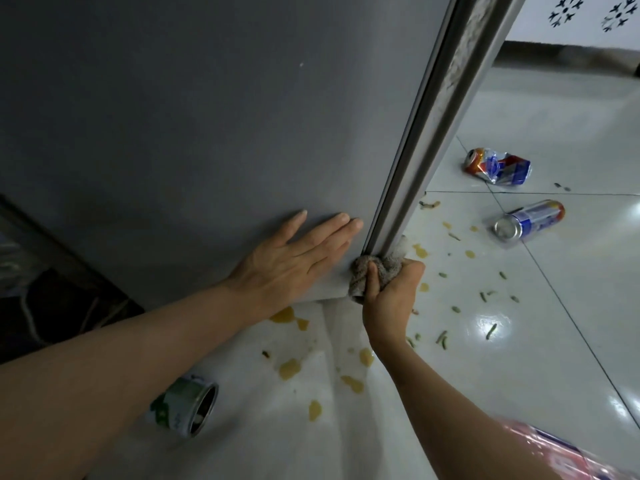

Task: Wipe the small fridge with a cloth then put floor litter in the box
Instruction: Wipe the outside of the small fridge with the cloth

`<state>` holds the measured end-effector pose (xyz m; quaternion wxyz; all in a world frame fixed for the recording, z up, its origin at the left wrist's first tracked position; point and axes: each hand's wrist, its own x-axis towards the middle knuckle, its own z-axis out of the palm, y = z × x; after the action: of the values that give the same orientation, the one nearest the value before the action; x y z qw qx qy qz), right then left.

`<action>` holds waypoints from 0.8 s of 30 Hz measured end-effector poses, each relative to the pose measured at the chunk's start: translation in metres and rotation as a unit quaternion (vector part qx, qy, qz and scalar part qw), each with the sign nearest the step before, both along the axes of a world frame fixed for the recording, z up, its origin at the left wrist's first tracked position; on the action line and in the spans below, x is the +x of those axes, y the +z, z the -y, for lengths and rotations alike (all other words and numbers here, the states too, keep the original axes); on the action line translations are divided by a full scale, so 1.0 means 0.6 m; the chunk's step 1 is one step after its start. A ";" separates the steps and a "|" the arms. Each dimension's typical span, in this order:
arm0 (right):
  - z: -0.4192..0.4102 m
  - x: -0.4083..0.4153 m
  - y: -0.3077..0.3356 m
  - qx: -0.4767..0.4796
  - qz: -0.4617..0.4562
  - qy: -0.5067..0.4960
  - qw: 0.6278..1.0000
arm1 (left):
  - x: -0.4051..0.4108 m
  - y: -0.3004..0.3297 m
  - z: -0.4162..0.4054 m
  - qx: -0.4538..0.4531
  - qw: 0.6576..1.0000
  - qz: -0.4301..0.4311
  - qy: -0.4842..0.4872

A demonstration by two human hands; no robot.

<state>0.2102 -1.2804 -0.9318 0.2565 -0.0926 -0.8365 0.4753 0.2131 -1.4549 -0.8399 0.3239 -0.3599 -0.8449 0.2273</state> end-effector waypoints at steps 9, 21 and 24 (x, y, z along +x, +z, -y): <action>0.000 0.004 -0.055 0.040 0.098 -0.004 0.994 | 0.005 -0.048 0.011 -0.035 0.999 0.025 0.000; -0.015 -0.004 -0.046 0.104 0.216 0.031 0.970 | 0.031 -0.059 0.000 -0.100 0.991 0.073 0.041; -0.015 -0.006 -0.026 0.111 0.275 0.039 0.954 | 0.050 -0.038 -0.008 -0.111 0.983 0.128 0.075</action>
<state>0.2063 -1.2717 -0.9471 0.0064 -0.1578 -0.9253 0.3448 0.2429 -1.4501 -0.8629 0.1535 -0.3551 -0.8736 0.2953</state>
